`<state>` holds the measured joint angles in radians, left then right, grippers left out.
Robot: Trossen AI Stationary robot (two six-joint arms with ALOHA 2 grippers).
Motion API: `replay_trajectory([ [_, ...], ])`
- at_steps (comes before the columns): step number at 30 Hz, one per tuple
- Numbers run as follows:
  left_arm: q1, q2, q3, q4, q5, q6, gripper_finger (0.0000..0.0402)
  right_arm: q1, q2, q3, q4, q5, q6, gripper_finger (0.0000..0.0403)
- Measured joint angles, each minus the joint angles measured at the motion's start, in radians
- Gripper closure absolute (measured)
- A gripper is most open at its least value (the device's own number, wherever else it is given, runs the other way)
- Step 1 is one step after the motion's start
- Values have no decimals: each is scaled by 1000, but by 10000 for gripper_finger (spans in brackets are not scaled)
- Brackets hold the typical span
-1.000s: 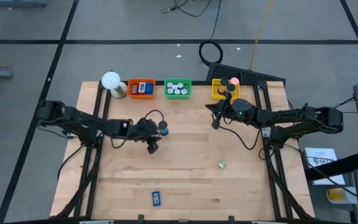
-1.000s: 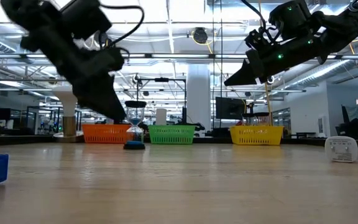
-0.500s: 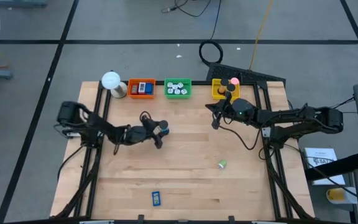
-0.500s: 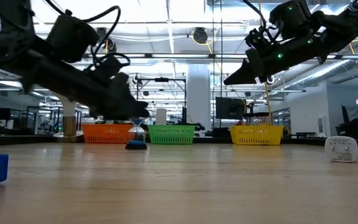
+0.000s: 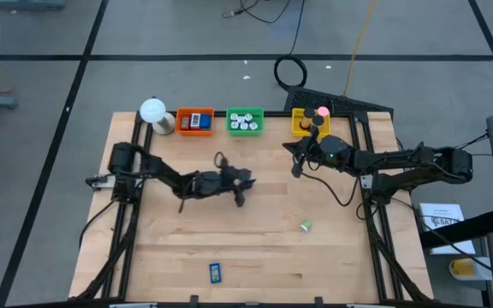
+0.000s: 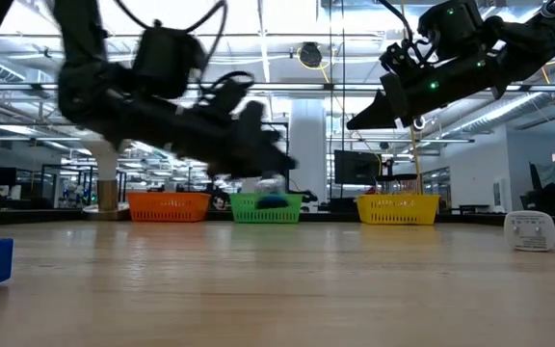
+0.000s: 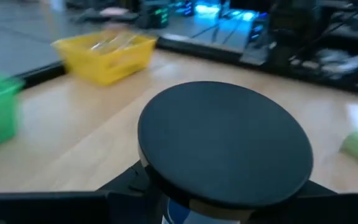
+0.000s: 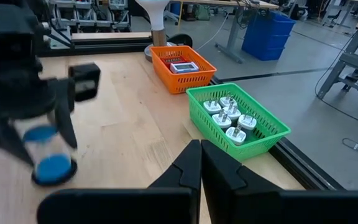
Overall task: Pick & Place Office items
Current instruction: Put the blue hourglass into the yellow basket
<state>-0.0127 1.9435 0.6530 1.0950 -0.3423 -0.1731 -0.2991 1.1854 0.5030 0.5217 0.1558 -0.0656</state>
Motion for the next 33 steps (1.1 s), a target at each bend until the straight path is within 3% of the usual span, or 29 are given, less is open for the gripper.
replay_trajectory([
  [7, 60, 223, 281, -5, 204, 35, 245, 0, 0, 0, 2, 0, 1, 403],
  [12, 83, 310, 398, -28, 238, 49, 244, 0, 0, 0, -5, 0, 0, 403],
  [25, 116, 286, 432, -199, 375, 62, 160, 0, 0, 0, -6, 0, -7, 403],
  [33, 88, 80, 350, -479, 434, 189, 161, 0, 0, 0, -15, 0, 7, 403],
])
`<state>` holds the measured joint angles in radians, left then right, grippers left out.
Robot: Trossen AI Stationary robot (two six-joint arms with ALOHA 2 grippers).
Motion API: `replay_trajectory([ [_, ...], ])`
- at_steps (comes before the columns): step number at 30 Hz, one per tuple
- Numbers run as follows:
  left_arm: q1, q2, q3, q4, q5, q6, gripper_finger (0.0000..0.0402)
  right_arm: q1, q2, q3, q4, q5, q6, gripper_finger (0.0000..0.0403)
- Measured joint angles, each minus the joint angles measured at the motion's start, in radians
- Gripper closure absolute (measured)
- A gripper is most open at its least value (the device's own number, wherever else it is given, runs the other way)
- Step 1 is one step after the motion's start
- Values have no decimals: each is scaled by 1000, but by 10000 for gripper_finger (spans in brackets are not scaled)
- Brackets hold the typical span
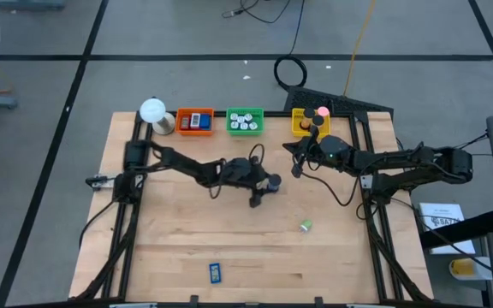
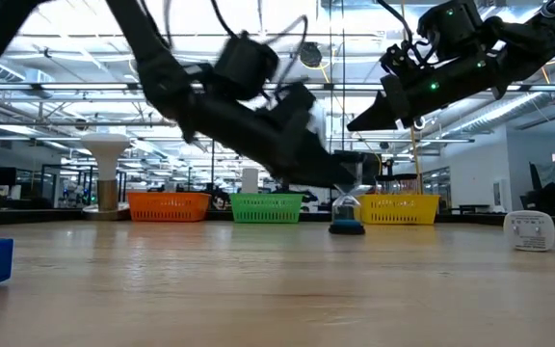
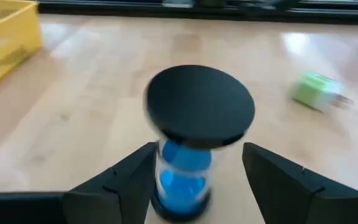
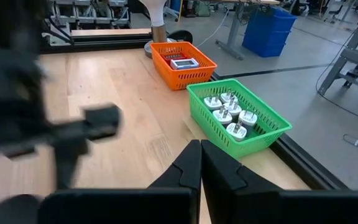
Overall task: Pick & Place Office items
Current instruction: Put the blue hourglass into the yellow basket
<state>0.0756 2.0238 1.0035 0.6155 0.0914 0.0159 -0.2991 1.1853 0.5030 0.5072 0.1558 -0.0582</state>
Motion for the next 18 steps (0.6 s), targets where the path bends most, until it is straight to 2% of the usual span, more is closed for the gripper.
replay_trajectory([
  [4, -25, -113, -142, 0, -11, 3, 184, 0, 0, 0, -5, 0, 25, 403],
  [7, -27, -175, -282, 62, -43, -30, 205, 0, 0, 0, -5, -1, 49, 403],
  [9, -27, -203, -383, 173, -51, -64, 219, 1, 0, 0, -4, -3, 64, 403],
  [13, -25, -192, -557, 496, -74, -122, 246, 20, 0, 13, -38, -22, 93, 403],
  [18, -24, -176, -671, 729, -135, -130, 279, 83, 13, 109, -196, -27, 183, 403],
])
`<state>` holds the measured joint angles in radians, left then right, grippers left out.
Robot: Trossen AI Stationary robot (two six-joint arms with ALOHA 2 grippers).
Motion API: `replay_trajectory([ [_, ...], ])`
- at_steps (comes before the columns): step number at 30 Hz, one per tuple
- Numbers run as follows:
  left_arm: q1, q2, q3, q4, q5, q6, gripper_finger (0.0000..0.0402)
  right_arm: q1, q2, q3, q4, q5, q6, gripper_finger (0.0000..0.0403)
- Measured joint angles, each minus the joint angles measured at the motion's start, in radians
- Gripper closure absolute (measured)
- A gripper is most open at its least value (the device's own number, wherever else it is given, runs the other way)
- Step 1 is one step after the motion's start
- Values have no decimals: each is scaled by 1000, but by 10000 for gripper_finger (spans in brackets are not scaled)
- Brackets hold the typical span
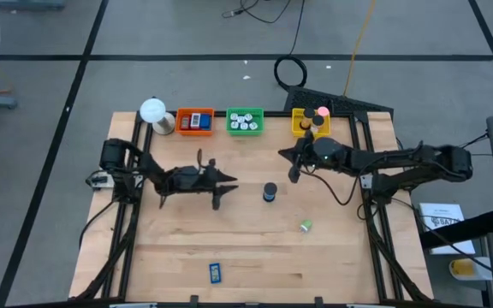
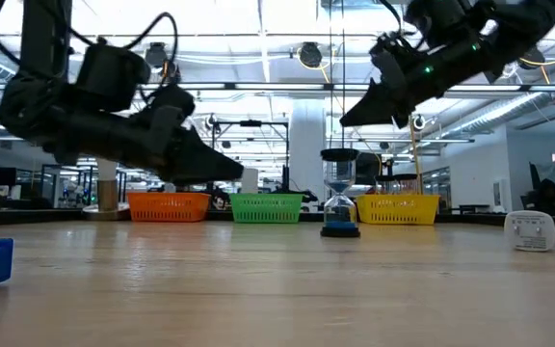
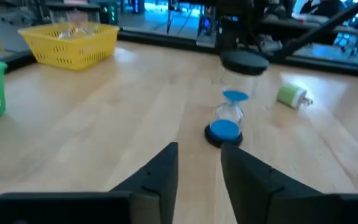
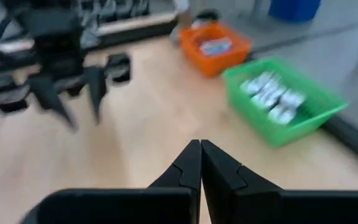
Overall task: Pick & Place Office items
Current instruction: Put the blue hourglass into the yellow basket
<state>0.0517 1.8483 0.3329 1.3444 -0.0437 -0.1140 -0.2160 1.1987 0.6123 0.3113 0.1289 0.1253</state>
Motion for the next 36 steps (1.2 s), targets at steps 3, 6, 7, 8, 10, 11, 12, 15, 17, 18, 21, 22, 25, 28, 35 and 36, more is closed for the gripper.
replay_trajectory([
  [3, 0, 0, -15, 14, -4, 0, 298, 56, 24, 53, -96, -1, 64, 398],
  [6, 0, 0, -8, 6, -9, 0, 313, 113, 53, 105, -202, -3, 140, 380],
  [7, 0, 0, -2, -4, -10, 1, 317, 133, 64, 125, -247, -3, 159, 371],
  [8, -1, 0, 0, -6, -10, 1, 320, 154, 75, 143, -288, -2, 173, 359],
  [10, -3, 0, 5, -6, -10, -1, 324, 194, 91, 176, -358, -1, 185, 332],
  [11, -3, 0, 9, -6, -10, -1, 324, 215, 101, 193, -370, -1, 185, 316],
  [12, -4, 0, 9, -7, -10, 1, 325, 235, 109, 207, -369, -1, 185, 299],
  [15, -8, 0, 10, -16, -10, 4, 325, 282, 124, 238, -374, 1, 178, 244],
  [17, -8, 0, 10, -16, -10, 4, 325, 303, 143, 251, -364, 23, 178, 207],
  [18, -8, 0, 11, -22, -10, 3, 325, 313, 148, 251, -372, 47, 177, 188],
  [21, -8, 0, 11, -36, -10, 4, 325, 330, 173, 250, -372, 111, 183, 137],
  [22, -8, 0, 11, -35, -10, 4, 325, 331, 181, 250, -375, 120, 191, 122],
  [25, -8, 0, 11, -37, -10, 4, 325, 329, 197, 250, -376, 131, 219, 84],
  [28, -8, 0, 11, -36, -10, 5, 325, 328, 227, 250, -376, 133, 227, 61],
  [35, -8, 0, 11, -40, -10, 6, 325, 329, 312, 249, -364, 133, 196, 59],
  [36, -8, 0, 11, -40, -10, 6, 325, 329, 321, 249, -357, 135, 196, 63],
])
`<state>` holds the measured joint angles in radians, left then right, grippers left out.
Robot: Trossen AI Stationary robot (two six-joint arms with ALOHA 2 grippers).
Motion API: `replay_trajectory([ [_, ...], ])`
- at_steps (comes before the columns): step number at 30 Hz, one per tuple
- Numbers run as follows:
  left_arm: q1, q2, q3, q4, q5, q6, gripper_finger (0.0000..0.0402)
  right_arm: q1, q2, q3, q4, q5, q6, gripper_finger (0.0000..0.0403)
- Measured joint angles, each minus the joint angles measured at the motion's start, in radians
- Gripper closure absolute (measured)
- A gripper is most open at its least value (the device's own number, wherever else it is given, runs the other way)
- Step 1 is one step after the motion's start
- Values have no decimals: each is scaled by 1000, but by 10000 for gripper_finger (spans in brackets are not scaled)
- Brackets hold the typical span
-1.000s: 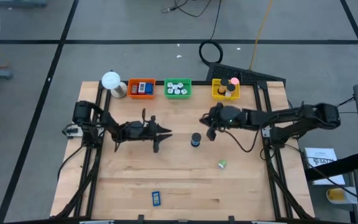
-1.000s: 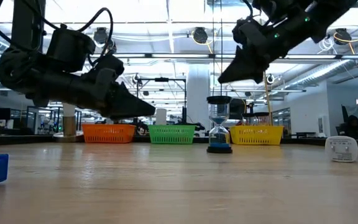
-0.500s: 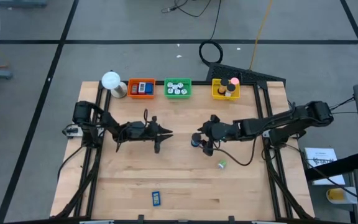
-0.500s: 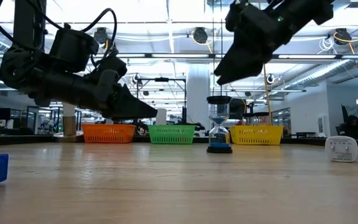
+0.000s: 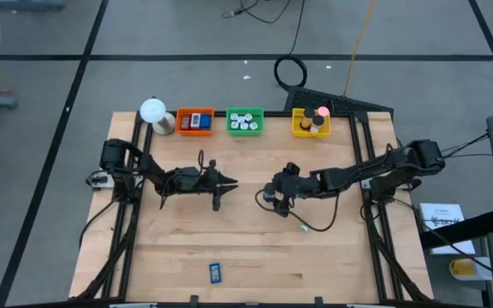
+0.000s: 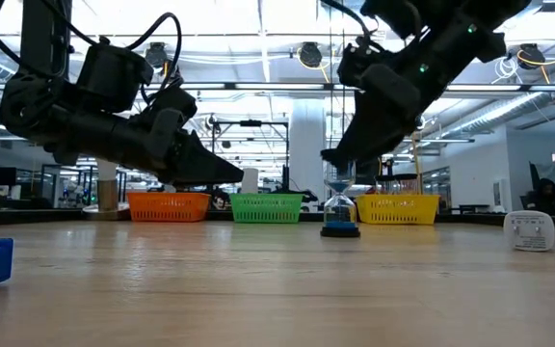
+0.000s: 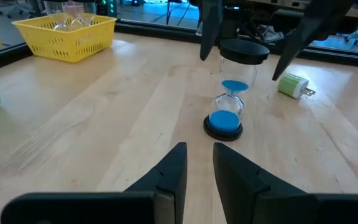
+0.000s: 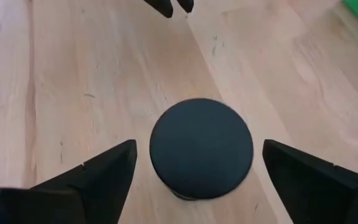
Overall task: Pick & Place Office items
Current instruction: Put the blue hourglass into the yellow basket
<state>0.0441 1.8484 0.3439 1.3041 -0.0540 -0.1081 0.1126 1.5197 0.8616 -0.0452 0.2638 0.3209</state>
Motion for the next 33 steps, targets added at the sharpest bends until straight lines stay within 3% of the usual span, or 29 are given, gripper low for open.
replay_trajectory([
  [5, 0, 0, 0, 0, 0, 0, 325, -1, 14, 0, 40, 28, -16, 94],
  [14, 0, 0, 0, -18, 0, 0, 325, -2, 12, 0, 44, 48, -19, 193],
  [21, 0, 0, 0, -22, -1, -1, 325, -38, -76, -2, 16, 48, -23, 194],
  [24, 0, 0, 0, -22, -1, -3, 325, -118, -170, -2, -61, 58, -42, 194],
  [28, 0, 0, 0, -22, -1, -3, 325, -304, -273, 0, -163, 105, -84, 194],
  [33, 0, 0, 3, -19, -1, -6, 325, -528, -294, 0, -177, 99, -174, 194],
])
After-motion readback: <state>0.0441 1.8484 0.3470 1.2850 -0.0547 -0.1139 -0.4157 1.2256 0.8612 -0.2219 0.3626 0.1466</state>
